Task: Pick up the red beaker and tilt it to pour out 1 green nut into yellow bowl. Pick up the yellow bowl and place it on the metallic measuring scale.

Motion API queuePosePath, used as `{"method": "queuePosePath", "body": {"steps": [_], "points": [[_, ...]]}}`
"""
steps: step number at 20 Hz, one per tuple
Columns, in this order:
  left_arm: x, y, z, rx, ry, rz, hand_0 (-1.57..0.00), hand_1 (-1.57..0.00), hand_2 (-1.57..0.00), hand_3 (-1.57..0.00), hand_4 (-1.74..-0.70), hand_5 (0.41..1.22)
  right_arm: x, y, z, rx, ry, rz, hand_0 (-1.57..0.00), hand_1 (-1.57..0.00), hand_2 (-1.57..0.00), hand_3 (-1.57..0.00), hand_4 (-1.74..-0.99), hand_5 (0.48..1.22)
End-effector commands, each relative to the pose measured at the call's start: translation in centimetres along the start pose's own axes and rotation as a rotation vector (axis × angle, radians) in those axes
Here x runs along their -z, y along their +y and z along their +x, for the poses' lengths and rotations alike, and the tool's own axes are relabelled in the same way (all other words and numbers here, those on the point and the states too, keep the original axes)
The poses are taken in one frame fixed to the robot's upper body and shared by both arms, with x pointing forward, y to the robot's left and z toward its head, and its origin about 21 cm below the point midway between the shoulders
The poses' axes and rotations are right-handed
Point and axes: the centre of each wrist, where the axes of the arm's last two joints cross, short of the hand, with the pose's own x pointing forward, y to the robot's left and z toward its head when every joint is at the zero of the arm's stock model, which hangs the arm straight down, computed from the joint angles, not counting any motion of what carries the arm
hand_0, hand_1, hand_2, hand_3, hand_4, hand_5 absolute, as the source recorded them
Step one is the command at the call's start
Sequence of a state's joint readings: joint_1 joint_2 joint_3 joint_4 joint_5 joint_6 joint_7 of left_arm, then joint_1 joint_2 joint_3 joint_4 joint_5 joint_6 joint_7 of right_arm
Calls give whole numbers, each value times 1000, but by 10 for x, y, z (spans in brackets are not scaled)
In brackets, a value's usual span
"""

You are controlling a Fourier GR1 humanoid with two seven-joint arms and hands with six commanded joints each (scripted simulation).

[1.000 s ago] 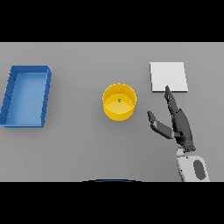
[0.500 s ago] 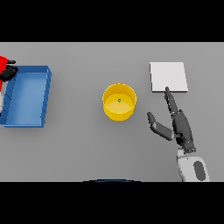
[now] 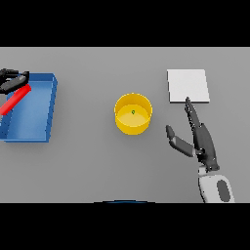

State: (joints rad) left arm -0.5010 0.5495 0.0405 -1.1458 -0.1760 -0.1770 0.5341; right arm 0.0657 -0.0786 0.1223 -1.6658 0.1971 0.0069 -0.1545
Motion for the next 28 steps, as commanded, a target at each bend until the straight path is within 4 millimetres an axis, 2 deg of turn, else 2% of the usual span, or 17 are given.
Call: {"method": "queuePosePath", "body": {"steps": [1,2,3,6,9,11,13,16,19,23,27,28], "points": [[2,-5,0,26,12,-12,-307,-281,-267,-276,-843,632,0,0,1,-11,-5,1,1,1,1,1,-1155,670],[4,-6,3,47,28,-1,-246,-225,-213,-220,-828,627,1,0,2,-24,-4,-3,1,1,1,1,-1156,665],[5,-6,-3,67,40,14,-196,-179,-170,-176,-813,627,1,0,2,-32,-3,-6,1,1,1,1,-1157,665],[3,-5,-2,75,-13,38,-100,-91,-87,-90,-783,631,0,4,0,-46,2,-3,1,1,1,1,-1154,657],[2,-8,3,37,-75,51,-51,-46,-44,-45,-779,635,9,6,12,-120,27,16,1,1,1,1,-1115,638],[-1,-8,6,-5,-108,48,-32,-29,-28,-29,-786,652,17,0,12,-184,-10,112,1,1,1,1,-1080,662],[-4,-15,7,-26,-126,37,-20,-18,-17,-18,-798,661,28,-8,19,-321,-27,214,1,1,1,1,-1103,662],[-3,-21,7,-34,-108,29,-10,-9,-8,-9,-802,678,49,-5,30,-565,-59,339,1,1,1,1,-1132,631],[-4,-22,5,-39,-108,19,-5,-4,-4,-4,-809,688,67,0,41,-759,-123,487,1,1,1,1,-1150,630],[-6,-20,0,-31,-112,13,-1,-1,-1,-1,-809,687,89,10,52,-917,-208,662,1,1,1,1,-1167,639],[-5,-12,0,-34,-115,14,0,0,0,0,-806,695,106,26,48,-1017,-242,784,1,1,1,1,-1153,639],[-6,-17,-3,-29,-113,9,0,0,0,0,-805,695,110,31,45,-1031,-246,812,1,1,1,1,-1154,639]]}}
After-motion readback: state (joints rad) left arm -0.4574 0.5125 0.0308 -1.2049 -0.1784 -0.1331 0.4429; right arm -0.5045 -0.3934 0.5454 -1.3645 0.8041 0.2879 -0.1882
